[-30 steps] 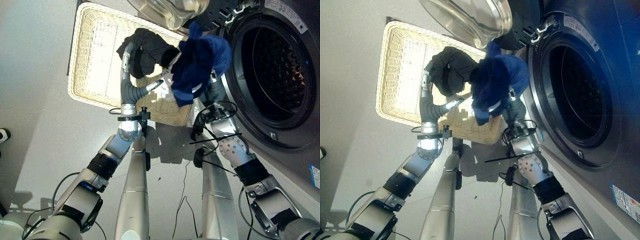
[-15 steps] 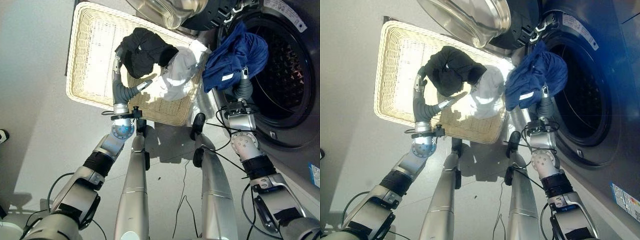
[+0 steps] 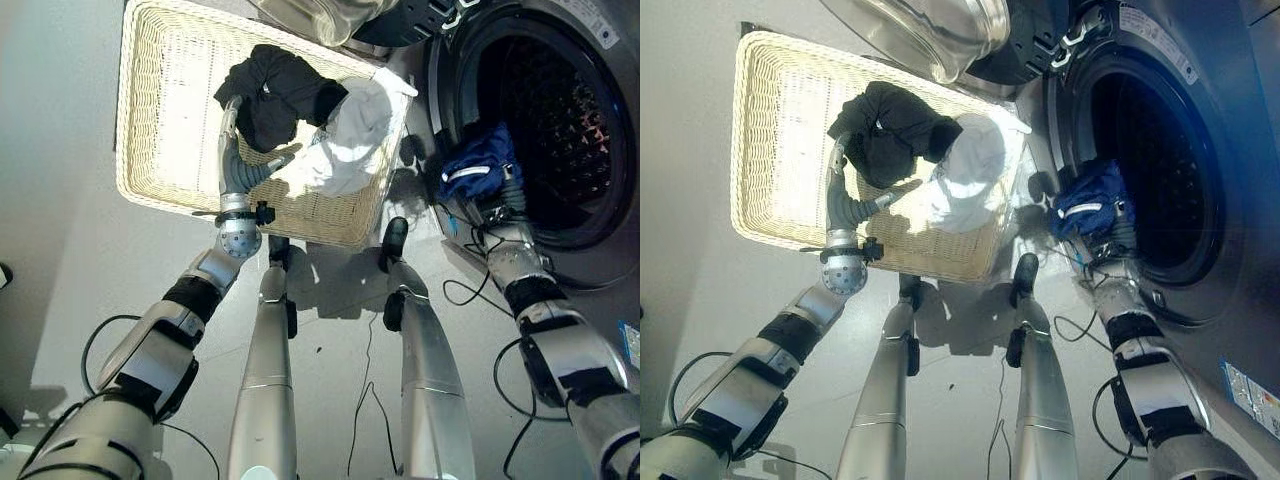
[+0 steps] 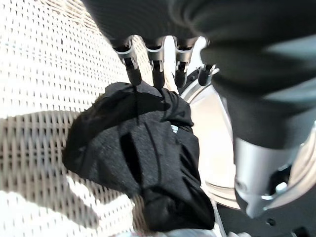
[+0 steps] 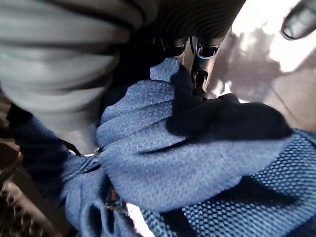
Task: Put the clothes into the washing machine.
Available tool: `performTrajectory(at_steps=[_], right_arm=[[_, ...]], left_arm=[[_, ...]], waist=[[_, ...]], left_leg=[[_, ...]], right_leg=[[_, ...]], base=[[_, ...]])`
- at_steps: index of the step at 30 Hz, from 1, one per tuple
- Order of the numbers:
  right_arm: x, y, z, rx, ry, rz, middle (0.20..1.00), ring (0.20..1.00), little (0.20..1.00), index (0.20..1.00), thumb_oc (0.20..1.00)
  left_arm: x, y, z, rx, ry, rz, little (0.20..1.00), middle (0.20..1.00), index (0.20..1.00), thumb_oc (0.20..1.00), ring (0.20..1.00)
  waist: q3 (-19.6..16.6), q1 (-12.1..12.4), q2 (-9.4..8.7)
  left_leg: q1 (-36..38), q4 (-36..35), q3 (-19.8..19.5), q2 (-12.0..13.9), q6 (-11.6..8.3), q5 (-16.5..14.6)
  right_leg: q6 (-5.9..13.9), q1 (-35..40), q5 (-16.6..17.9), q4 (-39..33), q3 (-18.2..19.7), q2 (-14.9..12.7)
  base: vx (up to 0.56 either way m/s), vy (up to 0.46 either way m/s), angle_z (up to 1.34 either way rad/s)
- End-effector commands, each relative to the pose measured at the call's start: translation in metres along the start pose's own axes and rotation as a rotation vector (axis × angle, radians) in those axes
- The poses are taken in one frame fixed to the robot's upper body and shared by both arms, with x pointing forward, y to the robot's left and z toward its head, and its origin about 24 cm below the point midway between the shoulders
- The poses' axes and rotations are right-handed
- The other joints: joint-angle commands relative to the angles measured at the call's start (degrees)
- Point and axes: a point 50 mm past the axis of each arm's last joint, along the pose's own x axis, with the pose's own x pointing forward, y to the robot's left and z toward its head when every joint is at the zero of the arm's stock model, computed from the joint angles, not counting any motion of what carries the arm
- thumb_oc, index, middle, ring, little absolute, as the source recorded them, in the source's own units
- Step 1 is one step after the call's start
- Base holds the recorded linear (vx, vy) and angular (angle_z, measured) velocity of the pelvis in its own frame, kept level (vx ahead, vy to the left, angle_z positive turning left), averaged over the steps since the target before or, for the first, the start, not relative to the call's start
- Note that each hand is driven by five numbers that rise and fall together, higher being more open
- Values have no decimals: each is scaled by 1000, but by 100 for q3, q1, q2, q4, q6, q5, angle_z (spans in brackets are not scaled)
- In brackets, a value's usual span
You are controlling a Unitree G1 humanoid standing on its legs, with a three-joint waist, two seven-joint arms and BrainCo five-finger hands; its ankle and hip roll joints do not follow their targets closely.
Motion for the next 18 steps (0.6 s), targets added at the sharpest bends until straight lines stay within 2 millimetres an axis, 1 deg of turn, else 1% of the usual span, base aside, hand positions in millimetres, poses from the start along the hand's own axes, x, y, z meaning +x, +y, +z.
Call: performTrajectory(at_steps=[1, 2, 3, 4, 6, 7, 8, 10, 11, 12, 13, 16, 17, 18], right_arm=[[2, 0, 93, 109, -330, -93, 200, 200, 200, 200, 200], [-1, 3, 107, 149, -397, -103, 200, 200, 200, 200, 200], [-6, 7, 125, 184, -497, -115, 200, 200, 200, 200, 200], [-9, 9, 133, 198, -546, -115, 200, 200, 200, 200, 200], [-22, 23, 162, 230, -701, -110, 200, 200, 200, 200, 200], [-25, 26, 167, 234, -728, -108, 200, 200, 200, 200, 200], [-31, 29, 180, 234, -787, -103, 200, 200, 200, 200, 200], [-34, 30, 186, 209, -812, -95, 200, 200, 200, 200, 200], [-35, 30, 189, 175, -806, -84, 435, 435, 435, 435, 435], [-35, 29, 190, 164, -803, -85, 533, 533, 533, 533, 533], [-34, 28, 191, 146, -798, -90, 1000, 1000, 1000, 1000, 1000], [-24, 16, 184, 66, -705, -119, 1000, 1000, 1000, 1000, 1000], [-23, 14, 184, 58, -698, -125, 1000, 1000, 1000, 1000, 1000], [-17, 9, 177, 9, -642, -127, 1000, 1000, 1000, 1000, 1000]], left_arm=[[0, 14, -3, 33, -34, 49, 1000, 1000, 1000, 1000, 1000], [-4, 16, -6, 60, -39, 47, 1000, 1000, 1000, 1000, 1000], [-9, 19, -11, 107, -46, 36, 1000, 1000, 1000, 1000, 1000], [-11, 20, -12, 124, -50, 33, 1000, 1000, 1000, 1000, 1000], [-15, 30, -20, 196, -45, 25, 1000, 1000, 1000, 1000, 1000], [-14, 32, -21, 208, -42, 26, 1000, 1000, 1000, 1000, 1000], [-13, 39, -25, 246, -37, 30, 1000, 1000, 1000, 1000, 1000], [-9, 44, -27, 280, -41, 32, 1000, 1000, 1000, 1000, 1000], [-3, 50, -28, 321, -46, 39, 1000, 1000, 1000, 1000, 1000], [-1, 52, -27, 335, -48, 39, 1000, 1000, 1000, 1000, 1000], [3, 54, -27, 357, -55, 42, 1000, 1000, 1000, 1000, 1000], [19, 62, -22, 501, -130, 30, 1000, 1000, 1000, 1000, 1000], [20, 61, -21, 512, -137, 29, 1000, 1000, 1000, 1000, 1000], [26, 61, -18, 548, -164, 23, 1000, 1000, 1000, 1000, 1000]], waist=[[-127, 163, 201], [-127, 162, 185], [-127, 159, 155], [-127, 155, 142], [-127, 101, 52], [-127, 88, 34], [-127, 40, -19], [-127, 2, -56], [-127, -39, -102], [-127, -44, -111], [-127, -49, -123], [-127, -53, -142], [-127, -50, -142], [-127, -41, -134]], left_leg=[[-62, -17, 121, -654, 462, 21], [-69, -7, 109, -645, 460, 1], [-71, -5, 88, -638, 460, -21], [-71, -7, 82, -634, 459, -27], [-58, -25, 80, -609, 453, -46], [-49, -33, 82, -603, 454, -50], [-12, -77, 100, -578, 458, -52], [-6, -89, 114, -557, 457, -55], [-2, -86, 116, -556, 459, -55], [2, -83, 115, -559, 459, -57], [9, -81, 110, -564, 460, -59], [36, -96, 95, -573, 461, -37], [33, -95, 93, -574, 461, -34], [31, -97, 79, -588, 467, -25]], right_leg=[[544, 36, 184, 59, -384, 423], [545, 44, 178, 52, -387, 432], [541, 53, 174, 45, -392, 450], [540, 56, 174, 41, -393, 460], [542, 84, 194, -19, -379, 519], [543, 93, 196, -31, -374, 529], [540, 128, 192, -63, -355, 562], [539, 130, 192, -74, -339, 578], [531, 139, 189, -81, -322, 599], [529, 143, 184, -80, -318, 603], [526, 150, 173, -74, -313, 608], [518, 192, 147, -77, -325, 601], [518, 190, 146, -75, -328, 599], [515, 190, 148, -72, -335, 597]], base=[[0, 0, 0], [0, 0, 0], [0, 0, 0], [0, 0, 0], [-6, 6, -2], [-8, 25, -4], [-4, 25, -4], [1, 17, -1], [0, 0, 0], [0, 0, 0], [0, 0, 0], [0, 0, 0], [0, 0, 0], [0, 0, 0]])
